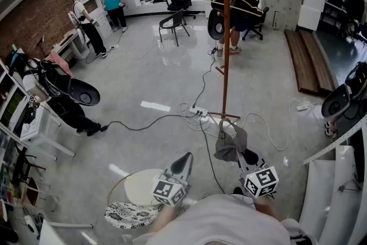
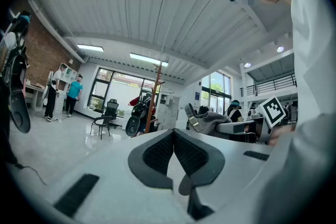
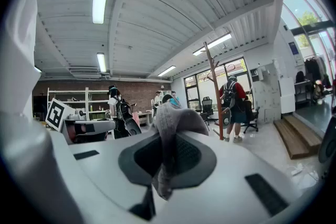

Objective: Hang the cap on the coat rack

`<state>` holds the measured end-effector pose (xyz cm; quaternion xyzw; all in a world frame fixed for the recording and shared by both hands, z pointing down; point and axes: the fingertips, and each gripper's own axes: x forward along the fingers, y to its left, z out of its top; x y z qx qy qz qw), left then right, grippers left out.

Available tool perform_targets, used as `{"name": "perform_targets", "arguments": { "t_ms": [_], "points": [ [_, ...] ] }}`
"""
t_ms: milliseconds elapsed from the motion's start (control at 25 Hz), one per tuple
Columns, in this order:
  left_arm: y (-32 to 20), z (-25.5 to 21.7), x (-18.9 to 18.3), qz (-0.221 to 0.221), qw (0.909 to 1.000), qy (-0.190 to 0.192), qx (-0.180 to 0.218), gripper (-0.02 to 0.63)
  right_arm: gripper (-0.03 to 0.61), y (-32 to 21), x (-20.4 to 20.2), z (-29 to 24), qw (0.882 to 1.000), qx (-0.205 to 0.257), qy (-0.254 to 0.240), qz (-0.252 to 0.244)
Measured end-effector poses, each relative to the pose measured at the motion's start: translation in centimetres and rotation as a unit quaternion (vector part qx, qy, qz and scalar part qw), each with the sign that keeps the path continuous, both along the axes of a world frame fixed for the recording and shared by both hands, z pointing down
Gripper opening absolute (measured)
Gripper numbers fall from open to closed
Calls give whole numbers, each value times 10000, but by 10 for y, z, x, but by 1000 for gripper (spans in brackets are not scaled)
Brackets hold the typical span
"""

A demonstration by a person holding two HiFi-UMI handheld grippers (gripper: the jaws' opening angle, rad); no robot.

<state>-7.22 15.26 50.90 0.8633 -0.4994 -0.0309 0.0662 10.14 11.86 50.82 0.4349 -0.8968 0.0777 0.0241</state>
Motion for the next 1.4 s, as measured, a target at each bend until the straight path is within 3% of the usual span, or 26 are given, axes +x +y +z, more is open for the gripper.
{"name": "perform_targets", "arguments": {
  "t_ms": [1120, 1400],
  "points": [
    [-2, 4, -16, 97, 9999, 42, -20, 9, 18, -1, -12, 8, 9997, -64, -7, 225],
    [2, 12, -35, 26, 10000, 52, -46, 9, 18, -1, -22, 18, 9995, -130, -22, 299]
  ]
}}
